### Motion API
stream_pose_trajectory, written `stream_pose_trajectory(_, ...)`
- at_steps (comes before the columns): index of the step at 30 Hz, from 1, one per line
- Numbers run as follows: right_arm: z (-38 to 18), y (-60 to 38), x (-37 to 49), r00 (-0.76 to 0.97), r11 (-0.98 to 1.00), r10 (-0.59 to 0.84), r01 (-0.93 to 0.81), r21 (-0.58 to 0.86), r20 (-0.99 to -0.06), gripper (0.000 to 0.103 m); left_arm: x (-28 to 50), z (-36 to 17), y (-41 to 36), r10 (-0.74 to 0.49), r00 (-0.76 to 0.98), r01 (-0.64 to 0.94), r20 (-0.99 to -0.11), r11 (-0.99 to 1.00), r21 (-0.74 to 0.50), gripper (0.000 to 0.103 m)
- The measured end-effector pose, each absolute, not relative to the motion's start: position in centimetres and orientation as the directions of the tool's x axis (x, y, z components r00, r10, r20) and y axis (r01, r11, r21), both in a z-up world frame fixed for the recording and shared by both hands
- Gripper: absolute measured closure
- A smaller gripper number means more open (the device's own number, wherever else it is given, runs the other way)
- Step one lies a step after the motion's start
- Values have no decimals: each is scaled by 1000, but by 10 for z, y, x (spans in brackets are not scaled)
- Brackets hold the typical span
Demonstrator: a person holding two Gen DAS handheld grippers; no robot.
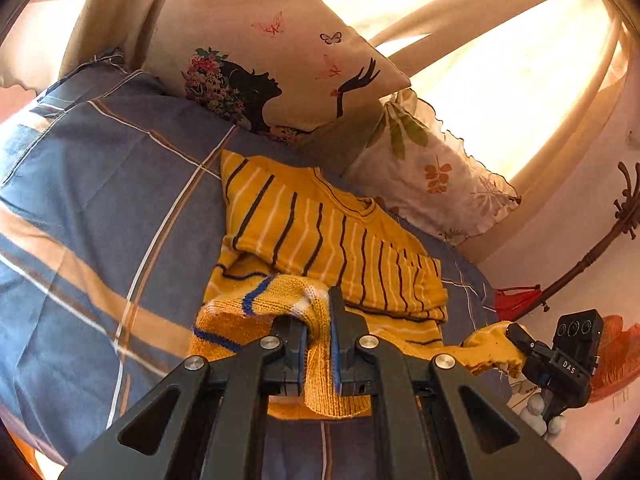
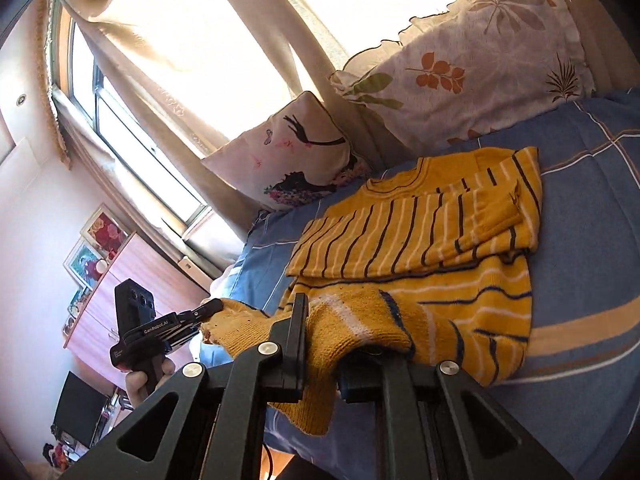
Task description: Fold small clothes
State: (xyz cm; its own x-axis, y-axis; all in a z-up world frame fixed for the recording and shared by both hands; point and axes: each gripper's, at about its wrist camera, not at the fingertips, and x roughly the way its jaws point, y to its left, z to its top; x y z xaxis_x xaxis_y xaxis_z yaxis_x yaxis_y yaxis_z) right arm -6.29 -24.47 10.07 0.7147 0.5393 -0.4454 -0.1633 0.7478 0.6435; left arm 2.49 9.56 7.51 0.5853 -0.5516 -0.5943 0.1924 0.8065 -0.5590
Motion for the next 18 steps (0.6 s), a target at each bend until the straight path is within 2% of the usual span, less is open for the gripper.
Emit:
stream_pose_trajectory(6, 95, -266, 32, 720, 788, 458, -57, 613, -521, 91, 128, 55, 65, -510, 542, 122, -668, 834, -538, 95)
stream_pose_trajectory(9, 74, -283, 80, 700, 788, 421, 32, 614, -577, 91, 176, 34, 62, -562, 481, 80, -673, 792, -605, 94)
stream_pose_trajectory(11, 55, -296, 108, 684, 770, 420, 80, 633, -597, 90, 199, 19, 66, -623, 441, 43, -646, 734, -678, 93)
stream_pose_trajectory(14, 28, -317, 139, 674, 714, 426, 160, 682, -604, 90, 221, 8, 75, -690, 427, 6, -584, 648, -762, 86)
stream_pose_trajectory(17, 10, -329, 160, 665, 673, 430, 215, 708, -610, 88, 233, 6, 88, -725, 451, -15, -521, 577, -816, 72)
stream_pose_trajectory(18, 6, -331, 165, 664, 662, 437, 220, 716, -608, 88, 237, 7, 93, -723, 465, -27, -511, 565, -824, 61)
